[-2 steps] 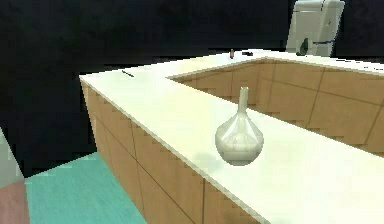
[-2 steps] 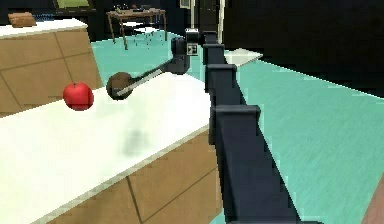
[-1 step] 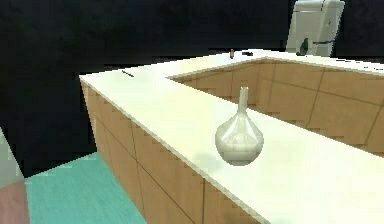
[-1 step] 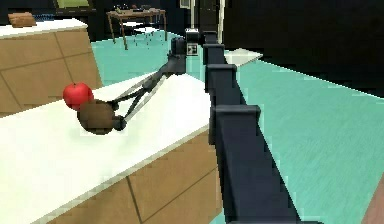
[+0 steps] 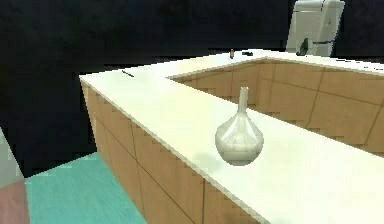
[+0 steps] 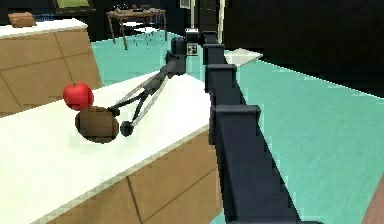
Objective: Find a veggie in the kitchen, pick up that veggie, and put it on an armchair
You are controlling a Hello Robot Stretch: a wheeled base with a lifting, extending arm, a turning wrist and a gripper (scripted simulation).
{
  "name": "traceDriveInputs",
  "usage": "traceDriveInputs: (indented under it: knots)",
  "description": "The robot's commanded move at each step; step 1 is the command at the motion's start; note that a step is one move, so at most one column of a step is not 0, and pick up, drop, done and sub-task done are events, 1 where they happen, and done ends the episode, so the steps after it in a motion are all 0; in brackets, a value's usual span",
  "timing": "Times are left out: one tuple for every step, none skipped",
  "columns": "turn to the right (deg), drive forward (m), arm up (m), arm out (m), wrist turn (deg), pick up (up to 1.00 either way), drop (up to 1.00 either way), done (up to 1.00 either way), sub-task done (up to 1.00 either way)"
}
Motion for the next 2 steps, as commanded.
traceDriveInputs:
  knots:
    - [0.0, 0.00, 0.00, -0.44, 0.0, 0.00, 0.00, 0.00, 0.00]
    - [-45.0, 0.00, 0.00, 0.00, 0.0, 0.00, 0.00, 0.00, 0.00]
